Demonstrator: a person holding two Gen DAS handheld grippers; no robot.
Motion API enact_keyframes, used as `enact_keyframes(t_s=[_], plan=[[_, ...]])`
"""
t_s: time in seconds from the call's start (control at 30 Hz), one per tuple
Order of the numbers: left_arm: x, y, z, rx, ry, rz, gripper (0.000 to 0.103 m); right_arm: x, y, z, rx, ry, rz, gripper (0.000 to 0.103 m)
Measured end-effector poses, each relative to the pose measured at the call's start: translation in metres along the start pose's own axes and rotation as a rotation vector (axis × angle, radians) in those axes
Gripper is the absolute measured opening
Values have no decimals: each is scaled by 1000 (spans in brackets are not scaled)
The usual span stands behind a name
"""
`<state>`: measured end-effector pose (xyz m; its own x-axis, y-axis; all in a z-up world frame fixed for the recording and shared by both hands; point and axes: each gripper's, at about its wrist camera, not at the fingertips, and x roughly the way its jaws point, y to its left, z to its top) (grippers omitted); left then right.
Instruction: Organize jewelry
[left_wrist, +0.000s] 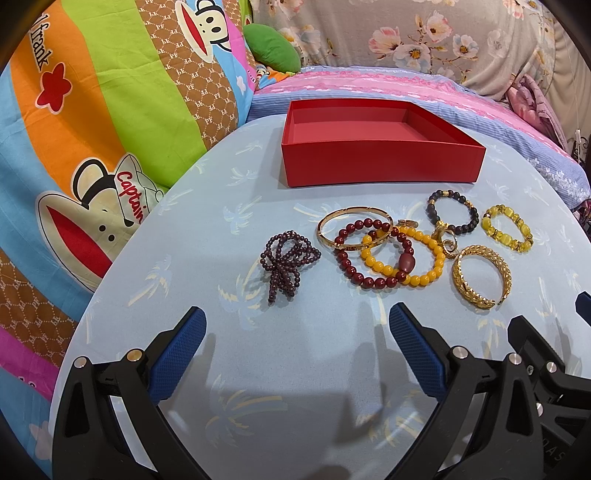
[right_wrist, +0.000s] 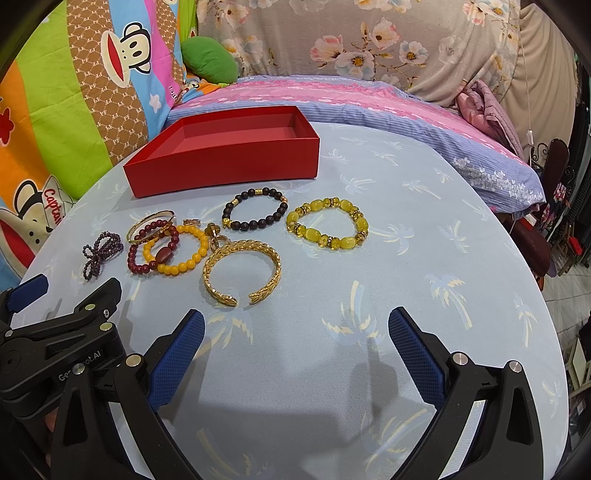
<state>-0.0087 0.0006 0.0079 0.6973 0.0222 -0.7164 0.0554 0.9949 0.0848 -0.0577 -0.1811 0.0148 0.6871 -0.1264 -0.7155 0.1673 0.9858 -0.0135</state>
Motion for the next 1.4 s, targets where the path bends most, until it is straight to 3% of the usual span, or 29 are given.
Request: enact_keyframes(t_s=[0.53, 0.73, 1.1, 1.4], plan=[[-3, 1, -1, -13, -13, -9, 95, 0, 0, 0, 0, -1, 5, 96], [-11, 21, -2, -20, -33, 4, 95, -4, 4, 2, -24, -26, 19, 96], [-1, 61, 4, -94, 18, 12, 95, 25, 16, 20, -35, 30, 81, 94], [14, 53, 15, -89, 32, -26, 95, 48, 24, 28, -34, 105, 116, 70]])
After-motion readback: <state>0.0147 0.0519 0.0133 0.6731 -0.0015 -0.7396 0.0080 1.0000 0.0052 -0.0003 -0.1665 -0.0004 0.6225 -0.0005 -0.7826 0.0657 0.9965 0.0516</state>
